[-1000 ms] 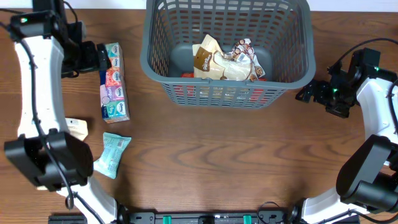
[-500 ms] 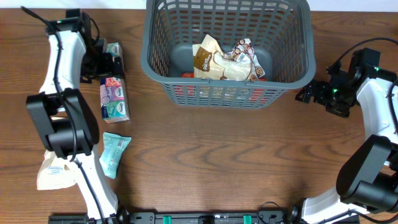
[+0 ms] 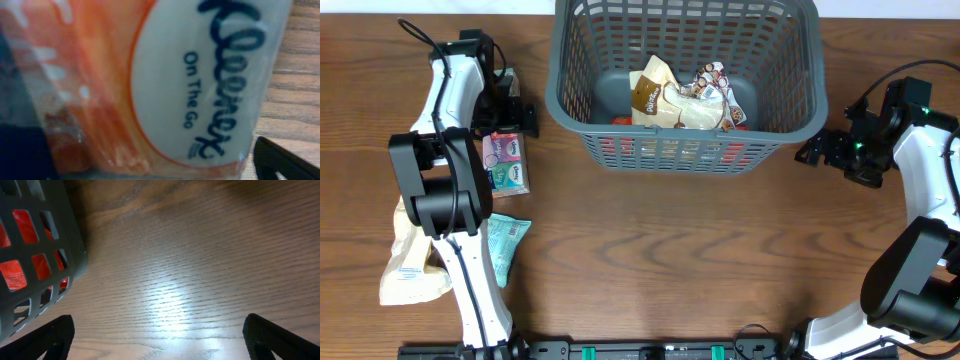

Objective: Pack container
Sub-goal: 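Move the left gripper over the Kleenex multipack and lower onto it, then close the left gripper on the Kleenex multipack and lift it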

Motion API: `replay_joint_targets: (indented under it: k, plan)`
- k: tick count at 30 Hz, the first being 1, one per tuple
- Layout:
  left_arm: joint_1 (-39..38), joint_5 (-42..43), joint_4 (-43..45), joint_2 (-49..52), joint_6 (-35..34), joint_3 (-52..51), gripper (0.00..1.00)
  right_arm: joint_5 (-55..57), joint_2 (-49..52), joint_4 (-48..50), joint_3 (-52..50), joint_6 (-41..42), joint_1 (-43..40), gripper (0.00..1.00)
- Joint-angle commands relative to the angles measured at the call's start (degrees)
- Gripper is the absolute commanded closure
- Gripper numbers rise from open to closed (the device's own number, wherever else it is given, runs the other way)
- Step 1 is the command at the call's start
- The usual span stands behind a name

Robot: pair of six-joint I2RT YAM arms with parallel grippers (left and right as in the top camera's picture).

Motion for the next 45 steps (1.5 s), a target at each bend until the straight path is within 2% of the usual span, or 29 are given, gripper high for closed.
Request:
replay_joint_targets:
  k: [1, 2, 5, 8, 12, 15, 16, 20, 23, 30, 34, 38, 41, 45]
  plan:
    - [0.20, -0.44, 0.59, 1.20, 0.39, -0.15, 0.21, -0.24, -0.90, 0.13, -0.26, -0.76, 0.59, 0.01]
    - [0.20, -0.44, 0.66, 1.20, 0.37, -0.28, 0.30, -0.24, -0.90, 0.13, -0.26, -0.76, 0.59, 0.01]
    - [0.20, -0.42, -0.09, 1.18, 0.35, -0.28, 0.39, -0.22, -0.90, 0.11, -0.26, -0.76, 0.59, 0.01]
    - [0.20, -0.42, -1.27, 1.18, 0.37, -0.28, 0.64, -0.24, -0.90, 0.15, -0.26, -0.76, 0.59, 0.01]
    - [0.20, -0.39, -3.13, 0.66, 0.09, 0.07, 0.76, -0.17, -0.90, 0.20, -0.26, -0.76, 0.59, 0.01]
    - [0.20, -0.37, -3.43, -1.33, -1.11, 0.24, 0.81, 0.28, -0.90, 0.15, -0.26, -0.76, 0.59, 0.01]
    - [0.20, -0.37, -3.41, -2.54, -1.40, 0.26, 0.88, 0.37, -0.90, 0.13, -0.26, -0.76, 0.59, 0.01]
    - [0.20, -0.37, -2.97, -9.09, -2.03, 0.26, 0.89, 0.35, -0.90, 0.11, -0.26, -0.74, 0.59, 0.01]
    - [0.20, -0.37, -2.23, -15.82, -2.01, 0.31, 0.93, 0.37, -0.90, 0.11, -0.26, -0.74, 0.59, 0.01]
    - [-1.07, -0.39, 4.72, -32.59, -2.03, 0.31, 0.94, 0.35, -0.90, 0.11, -0.26, -0.72, 0.85, 0.01]
    - [-4.63, -0.39, 8.07, -41.07, -1.46, 0.94, 0.95, 0.37, -0.90, 0.07, -0.26, -0.72, 0.90, 0.01]
    - [-11.37, -0.39, 9.73, -46.18, 4.85, 1.55, 0.94, 0.35, -0.90, 0.13, -0.26, -0.72, 0.96, 0.01]
    - [-18.67, -0.68, 10.23, -48.57, 13.22, 1.55, 0.94, 0.35, -0.90, 0.09, -0.26, -0.70, 0.96, 0.01]
    - [-27.65, -5.09, 11.32, -49.81, 20.83, 1.55, 0.94, 0.35, -0.90, 0.07, -0.26, -0.72, 0.96, 0.01]
